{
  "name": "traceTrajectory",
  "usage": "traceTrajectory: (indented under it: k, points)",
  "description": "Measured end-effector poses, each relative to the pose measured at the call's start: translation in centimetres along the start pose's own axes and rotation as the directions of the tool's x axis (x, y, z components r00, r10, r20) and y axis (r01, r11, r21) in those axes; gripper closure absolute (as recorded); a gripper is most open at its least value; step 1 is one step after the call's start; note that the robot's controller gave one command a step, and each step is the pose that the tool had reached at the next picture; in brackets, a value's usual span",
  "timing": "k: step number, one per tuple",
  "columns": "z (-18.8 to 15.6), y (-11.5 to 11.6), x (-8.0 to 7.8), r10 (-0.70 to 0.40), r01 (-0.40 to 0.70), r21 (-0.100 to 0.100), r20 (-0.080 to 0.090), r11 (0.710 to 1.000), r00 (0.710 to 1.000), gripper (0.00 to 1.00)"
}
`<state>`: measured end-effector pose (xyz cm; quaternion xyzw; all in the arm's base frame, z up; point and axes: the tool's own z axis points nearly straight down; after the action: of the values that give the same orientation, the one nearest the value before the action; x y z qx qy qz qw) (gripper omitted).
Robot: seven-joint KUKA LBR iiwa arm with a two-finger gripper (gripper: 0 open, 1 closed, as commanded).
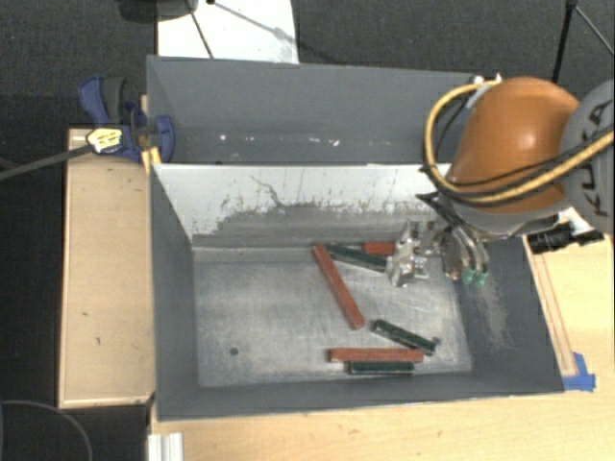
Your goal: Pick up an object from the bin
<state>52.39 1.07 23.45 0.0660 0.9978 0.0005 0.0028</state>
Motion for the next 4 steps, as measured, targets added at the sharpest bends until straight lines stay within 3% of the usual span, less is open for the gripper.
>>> traceTrajectory:
  k: [1,2,3,4]
  points:
    - [0.1,0.0,0.1,0.0,0.0,0.0,-0.003,1.0,1.0,1.0]
    - [0.7,-2.3,-1.3,-0.049,0.049,0.001,-0.001,0.999,0.999,1.0]
    - [6.6,-2.5,4.3,0.0,0.0,0.001,-0.005,1.0,1.0,0.0]
    - [6.6,-2.5,4.3,0.0,0.0,0.001,-0.004,1.0,1.0,0.0]
